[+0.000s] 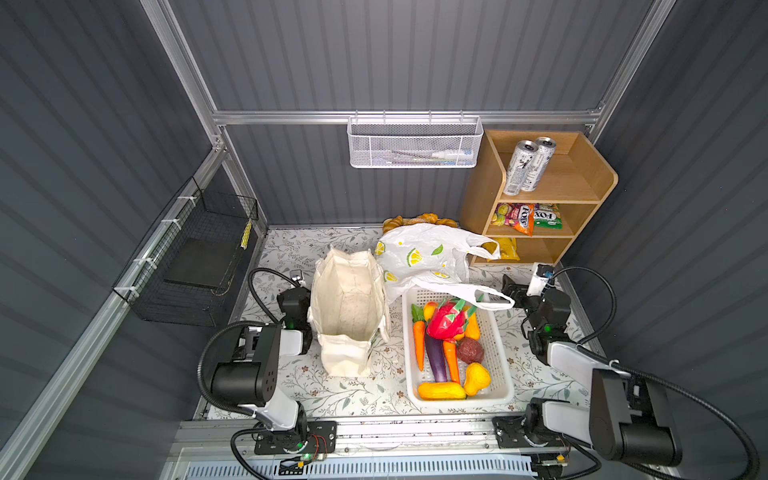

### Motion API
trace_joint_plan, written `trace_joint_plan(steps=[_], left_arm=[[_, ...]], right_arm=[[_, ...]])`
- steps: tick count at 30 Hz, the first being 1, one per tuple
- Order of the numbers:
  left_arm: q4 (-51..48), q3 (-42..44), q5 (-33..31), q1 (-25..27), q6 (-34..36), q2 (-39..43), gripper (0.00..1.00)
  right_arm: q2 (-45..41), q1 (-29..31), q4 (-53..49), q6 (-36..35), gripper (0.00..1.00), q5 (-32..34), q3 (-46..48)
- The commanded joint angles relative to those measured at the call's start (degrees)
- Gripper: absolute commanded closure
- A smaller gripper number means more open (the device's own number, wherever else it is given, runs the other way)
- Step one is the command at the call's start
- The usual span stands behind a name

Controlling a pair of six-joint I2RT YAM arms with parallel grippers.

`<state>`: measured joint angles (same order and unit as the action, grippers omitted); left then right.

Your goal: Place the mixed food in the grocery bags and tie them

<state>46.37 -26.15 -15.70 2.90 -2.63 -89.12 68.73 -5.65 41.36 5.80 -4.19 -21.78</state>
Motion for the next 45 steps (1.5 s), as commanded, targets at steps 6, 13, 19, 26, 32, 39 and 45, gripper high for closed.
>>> trace_joint_plan(steps=[6, 13, 19, 26, 32, 39, 45], left_arm=[[-29.45, -15.15, -13.36, -0.41, -9.41, 5.25, 0.0], [-64.02, -37.96, -13.87, -0.41, -13.27, 3.57, 0.0], [-73.22, -49.09, -9.37, -0.44, -12.99, 6.12, 0.0], [-84.45, -65.64, 6.02, -0.22, -12.6, 5.75, 0.0], [-92.57, -68.19, 14.12, 3.14, -9.88, 6.12, 0.0], [-100.73, -61.02, 5.25, 9.23, -9.96, 13.34, 0.0], [-101.99, -51.29, 5.75, 9.28, -12.1, 21.0, 0.0]], right_arm=[[-9.13, -1.8, -27.15, 23.33, 0.01, 5.63, -9.35], [-11.62, -2.76, -47.3, 25.53, 0.01, 0.82, -21.07], [-14.02, -2.61, -55.71, 25.82, 0.03, -7.85, -31.85], [-6.58, 11.66, -70.9, 19.32, 0.08, -11.8, -51.38], [4.36, 28.73, -77.26, 16.99, 0.11, -9.95, -62.73], [19.85, 44.83, -83.65, 15.11, 0.17, -7.66, -75.91], [32.35, 51.86, -91.03, 13.45, 0.2, -4.47, -87.3]])
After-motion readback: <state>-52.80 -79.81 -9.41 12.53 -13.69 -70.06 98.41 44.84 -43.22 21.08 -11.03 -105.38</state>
